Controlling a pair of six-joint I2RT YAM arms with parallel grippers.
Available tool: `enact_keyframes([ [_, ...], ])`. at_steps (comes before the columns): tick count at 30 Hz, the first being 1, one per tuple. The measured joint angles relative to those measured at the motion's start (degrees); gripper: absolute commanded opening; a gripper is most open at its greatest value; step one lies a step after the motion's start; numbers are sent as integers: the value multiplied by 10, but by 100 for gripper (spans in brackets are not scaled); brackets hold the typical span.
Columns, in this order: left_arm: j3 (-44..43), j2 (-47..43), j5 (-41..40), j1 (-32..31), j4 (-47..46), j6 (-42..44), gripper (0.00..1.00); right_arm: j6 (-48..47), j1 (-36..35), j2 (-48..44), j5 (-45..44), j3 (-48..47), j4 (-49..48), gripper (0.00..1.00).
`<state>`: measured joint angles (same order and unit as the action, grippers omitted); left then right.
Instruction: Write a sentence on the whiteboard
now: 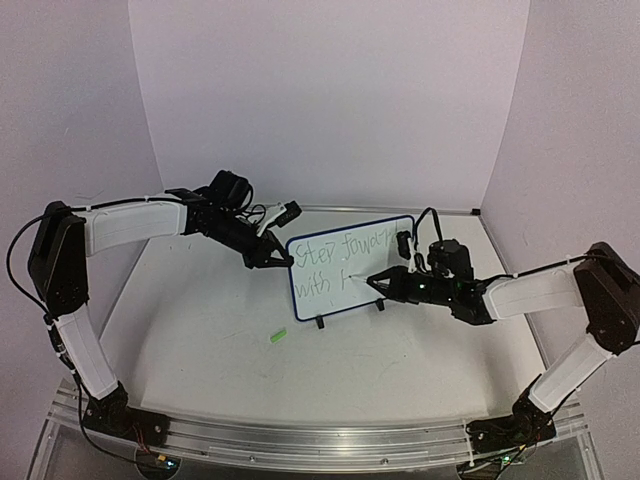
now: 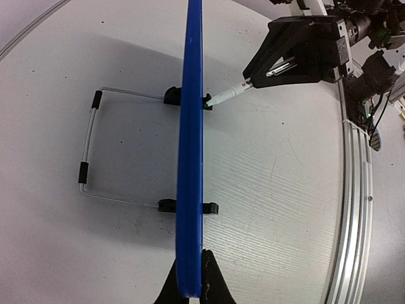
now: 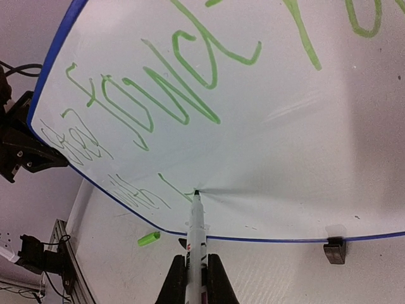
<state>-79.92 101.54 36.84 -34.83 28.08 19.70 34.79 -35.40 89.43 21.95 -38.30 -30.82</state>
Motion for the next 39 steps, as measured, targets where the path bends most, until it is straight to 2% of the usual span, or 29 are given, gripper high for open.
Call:
enact_keyframes([
  [24,0,0,0,0,0,0,0,0,0,22,2,6,9,0],
  [39,0,0,0,0,3,0,0,0,14,-32,0,18,14,0],
])
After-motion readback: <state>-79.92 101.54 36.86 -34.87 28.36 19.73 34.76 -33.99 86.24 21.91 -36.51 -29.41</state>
